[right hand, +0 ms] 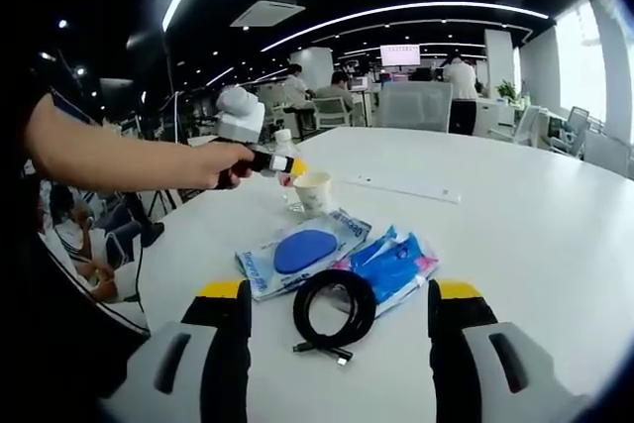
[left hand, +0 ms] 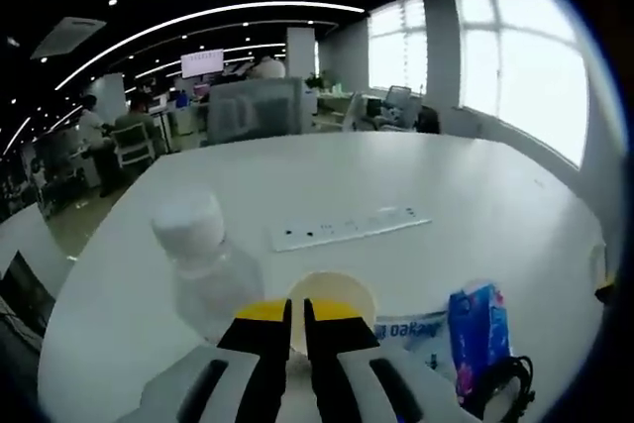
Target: Arrange the tabletop items into an orderly group along one side of the table until the central work area is clear of visible clutter.
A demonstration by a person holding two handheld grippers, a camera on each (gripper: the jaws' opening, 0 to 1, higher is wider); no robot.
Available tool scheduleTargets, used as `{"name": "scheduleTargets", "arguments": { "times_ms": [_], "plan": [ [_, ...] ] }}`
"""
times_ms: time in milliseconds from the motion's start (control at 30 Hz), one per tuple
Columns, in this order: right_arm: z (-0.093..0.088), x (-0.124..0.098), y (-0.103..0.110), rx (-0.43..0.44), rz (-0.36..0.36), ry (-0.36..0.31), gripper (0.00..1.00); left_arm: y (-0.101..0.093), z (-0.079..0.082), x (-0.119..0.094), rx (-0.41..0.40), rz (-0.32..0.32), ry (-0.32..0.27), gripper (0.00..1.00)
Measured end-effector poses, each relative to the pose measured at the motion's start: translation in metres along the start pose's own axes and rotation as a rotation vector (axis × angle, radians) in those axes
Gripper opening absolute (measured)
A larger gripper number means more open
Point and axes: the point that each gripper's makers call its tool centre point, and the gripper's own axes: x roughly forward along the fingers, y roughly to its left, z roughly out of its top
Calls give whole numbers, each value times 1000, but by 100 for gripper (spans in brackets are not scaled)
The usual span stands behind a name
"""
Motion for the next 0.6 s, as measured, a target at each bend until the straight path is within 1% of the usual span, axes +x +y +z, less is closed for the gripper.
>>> {"name": "scheduleTargets", "arguments": {
  "times_ms": [100, 133, 333, 367, 433, 500, 567, 600],
  "plan": [
    [2, 0, 1, -1, 1, -6, 71, 1, 3, -5, 20, -6, -21, 6],
    [2, 0, 2, -3, 3, -8, 71, 1, 6, -8, 24, -15, -38, 8],
    [6, 1, 4, -9, 9, -17, 74, -1, 7, -19, 45, -43, -52, 18],
    [8, 1, 5, -13, 10, -21, 75, -1, 8, -24, 29, -48, -55, 20],
    [8, 1, 5, -13, 10, -24, 76, -1, 11, -29, 23, -53, -66, 22],
    [10, 1, 5, -8, 10, -27, 77, -4, 15, -36, 48, -57, -74, 27],
    [10, 1, 5, -9, 12, -28, 79, -6, 17, -43, 50, -60, -76, 31],
    [10, 1, 5, -10, 13, -29, 80, -6, 15, -52, 46, -64, -77, 34]
  ]
}}
